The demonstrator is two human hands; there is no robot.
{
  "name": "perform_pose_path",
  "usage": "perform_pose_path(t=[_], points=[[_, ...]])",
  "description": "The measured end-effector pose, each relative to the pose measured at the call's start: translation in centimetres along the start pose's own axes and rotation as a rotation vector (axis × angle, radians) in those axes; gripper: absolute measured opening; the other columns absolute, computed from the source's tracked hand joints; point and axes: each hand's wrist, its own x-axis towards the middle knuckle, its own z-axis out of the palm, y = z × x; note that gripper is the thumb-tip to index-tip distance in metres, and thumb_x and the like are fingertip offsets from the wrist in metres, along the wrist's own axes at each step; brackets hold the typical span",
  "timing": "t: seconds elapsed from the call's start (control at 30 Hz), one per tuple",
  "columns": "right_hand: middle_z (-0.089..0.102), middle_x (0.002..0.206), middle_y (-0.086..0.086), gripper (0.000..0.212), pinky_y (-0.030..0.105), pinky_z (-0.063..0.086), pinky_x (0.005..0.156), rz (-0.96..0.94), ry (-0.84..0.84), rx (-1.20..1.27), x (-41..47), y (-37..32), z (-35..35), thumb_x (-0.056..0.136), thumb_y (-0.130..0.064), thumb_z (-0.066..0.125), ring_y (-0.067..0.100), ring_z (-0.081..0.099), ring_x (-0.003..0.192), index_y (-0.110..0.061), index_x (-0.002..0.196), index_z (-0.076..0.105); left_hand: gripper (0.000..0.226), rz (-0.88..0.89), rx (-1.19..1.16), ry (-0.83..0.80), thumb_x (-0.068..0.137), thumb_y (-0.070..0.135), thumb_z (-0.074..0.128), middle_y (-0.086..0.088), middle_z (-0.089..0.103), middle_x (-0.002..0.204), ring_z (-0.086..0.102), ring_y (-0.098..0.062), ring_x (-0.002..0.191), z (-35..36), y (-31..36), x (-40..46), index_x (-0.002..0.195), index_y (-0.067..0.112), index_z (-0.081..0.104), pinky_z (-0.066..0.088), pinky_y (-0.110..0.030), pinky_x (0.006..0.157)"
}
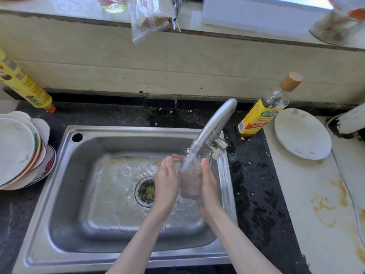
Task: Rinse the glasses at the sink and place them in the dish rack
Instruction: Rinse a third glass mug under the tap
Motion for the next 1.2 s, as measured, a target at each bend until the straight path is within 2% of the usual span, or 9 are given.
perform_pose_path(t=[0.07,0.17,0.27,0.37,0.53,0.67,0.93,1.1,1.2], points=[[0.073,0.1,0.006,0.059,0.037,0.057,0.071,0.04,-0.029,0.072,0.3,0.4,-0.4,0.079,-0.067,0.042,0.024,0.07,0.092,-0.024,0.112,0.066,0.03,0.06,0.04,-0.047,0.101,0.028,0.029,0.0,0.062,0.101,0.058,-0.02,0.096,0.3,-0.1,-0.8,0.117,0.022,0.054,0.046,-0.029,0.088],[0.069,0.113,0.011,0.069,0.045,0.054,0.082,0.096,0.007,0.156,0.6,0.7,-0.5,0.079,-0.07,0.04,0.029,0.066,0.104,-0.02,0.123,0.06,0.031,0.137,0.108,-0.061,0.1,0.018,0.031,0.004,0.056,0.11,0.055,-0.009,0.095,0.7,-0.4,-2.0,0.129,0.012,0.041,0.038,-0.004,0.073],[0.062,0.124,-0.006,0.072,0.042,0.047,0.095,0.059,0.017,0.025,0.7,1.0,-0.4,0.07,-0.081,0.045,0.015,0.06,0.111,-0.034,0.124,0.056,0.016,0.091,0.143,0.07,0.1,0.02,0.031,0.007,0.052,0.076,0.05,-0.013,0.064,0.8,0.0,-2.2,0.102,0.01,0.044,0.031,-0.019,0.053],[0.054,0.12,-0.026,0.073,0.029,0.039,0.096,-0.012,-0.008,-0.076,0.6,1.1,-0.6,0.066,-0.08,0.048,-0.009,0.051,0.106,-0.04,0.126,0.048,0.047,0.038,0.112,0.094,0.099,0.037,0.023,-0.005,0.055,0.069,0.051,-0.028,0.066,0.2,0.4,-0.8,0.083,0.005,0.053,0.039,-0.029,0.059],[0.062,0.126,-0.001,0.082,0.047,0.039,0.105,0.058,-0.082,-0.109,0.5,1.4,-1.3,0.066,-0.084,0.051,0.019,0.057,0.119,-0.03,0.128,0.055,0.069,-0.232,0.051,-0.239,0.094,0.057,0.014,0.004,0.036,0.035,0.041,-0.014,0.039,-1.3,2.0,1.6,0.038,0.02,0.033,0.033,-0.025,0.05],[0.063,0.12,0.017,0.083,0.051,0.046,0.096,0.025,-0.169,-0.102,0.9,0.9,-2.8,0.072,-0.08,0.049,0.034,0.06,0.111,-0.019,0.127,0.056,0.056,-0.339,-0.118,-0.506,0.096,0.052,0.021,0.003,0.046,0.047,0.044,-0.017,0.054,-2.4,1.5,1.7,0.055,0.018,0.037,0.038,-0.032,0.066],[0.058,0.132,0.002,0.071,0.049,0.049,0.094,0.103,-0.23,-0.029,0.7,2.0,-3.2,0.078,-0.075,0.044,0.022,0.056,0.121,-0.031,0.134,0.048,0.042,-0.287,-0.042,-0.507,0.1,0.04,0.027,0.0,0.064,0.104,0.059,-0.013,0.103,-2.4,0.8,-0.3,0.1,0.017,0.062,0.044,-0.032,0.097],[0.064,0.118,0.017,0.068,0.042,0.046,0.094,0.243,-0.226,0.371,1.1,1.0,-2.0,0.089,-0.061,0.029,0.029,0.06,0.108,-0.01,0.108,0.071,0.035,-0.205,0.021,-0.536,0.099,0.034,0.031,-0.007,0.057,0.096,0.056,-0.029,0.101,-2.6,0.9,-1.1,0.082,0.018,0.057,0.041,-0.041,0.1],[0.071,0.101,0.015,0.068,0.033,0.056,0.07,0.231,-0.269,0.448,1.5,0.3,-2.2,0.091,-0.059,0.029,0.024,0.069,0.087,-0.009,0.095,0.074,0.039,-0.089,0.223,-0.63,0.098,0.035,0.036,0.005,0.059,0.089,0.057,-0.009,0.09,-3.4,2.0,-0.8,0.072,0.02,0.061,0.043,-0.028,0.093]])
